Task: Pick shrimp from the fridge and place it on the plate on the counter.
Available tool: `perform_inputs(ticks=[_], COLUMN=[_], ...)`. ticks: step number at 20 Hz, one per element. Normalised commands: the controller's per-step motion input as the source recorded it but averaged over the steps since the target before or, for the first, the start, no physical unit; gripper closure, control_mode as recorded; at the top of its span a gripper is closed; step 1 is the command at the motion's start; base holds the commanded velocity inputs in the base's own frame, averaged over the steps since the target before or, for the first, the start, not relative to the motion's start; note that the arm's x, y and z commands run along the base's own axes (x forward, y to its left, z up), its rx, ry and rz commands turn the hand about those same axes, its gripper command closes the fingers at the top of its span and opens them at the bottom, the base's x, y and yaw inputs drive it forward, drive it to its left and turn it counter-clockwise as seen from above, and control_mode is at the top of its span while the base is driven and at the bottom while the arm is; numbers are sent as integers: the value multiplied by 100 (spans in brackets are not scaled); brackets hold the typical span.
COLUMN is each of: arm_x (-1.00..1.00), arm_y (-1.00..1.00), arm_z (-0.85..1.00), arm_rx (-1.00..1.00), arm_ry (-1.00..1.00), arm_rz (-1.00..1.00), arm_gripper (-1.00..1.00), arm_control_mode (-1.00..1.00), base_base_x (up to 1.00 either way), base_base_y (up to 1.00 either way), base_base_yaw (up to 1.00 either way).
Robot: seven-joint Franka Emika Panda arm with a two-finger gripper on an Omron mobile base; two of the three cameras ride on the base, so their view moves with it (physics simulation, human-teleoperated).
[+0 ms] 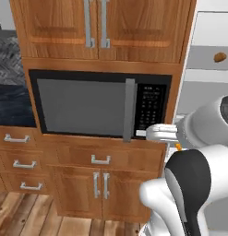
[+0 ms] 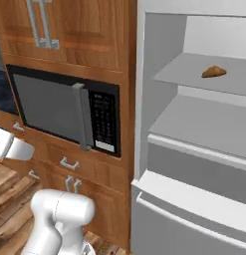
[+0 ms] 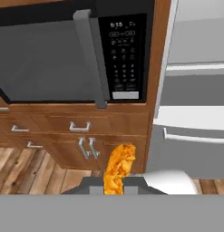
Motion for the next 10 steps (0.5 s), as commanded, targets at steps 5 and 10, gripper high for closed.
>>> perform_inputs(ticks=[5,10], arm_x=[0,0], arm_y=[0,0], arm_z=[0,0], arm_rx=[0,0], arm_ry=[0,0], arm_rz=[0,0], arm_gripper=[100,100], arm_control_mode=[100,100], base_base_x=[4,62], base_base_y=[23,69], base_base_yaw=[83,48])
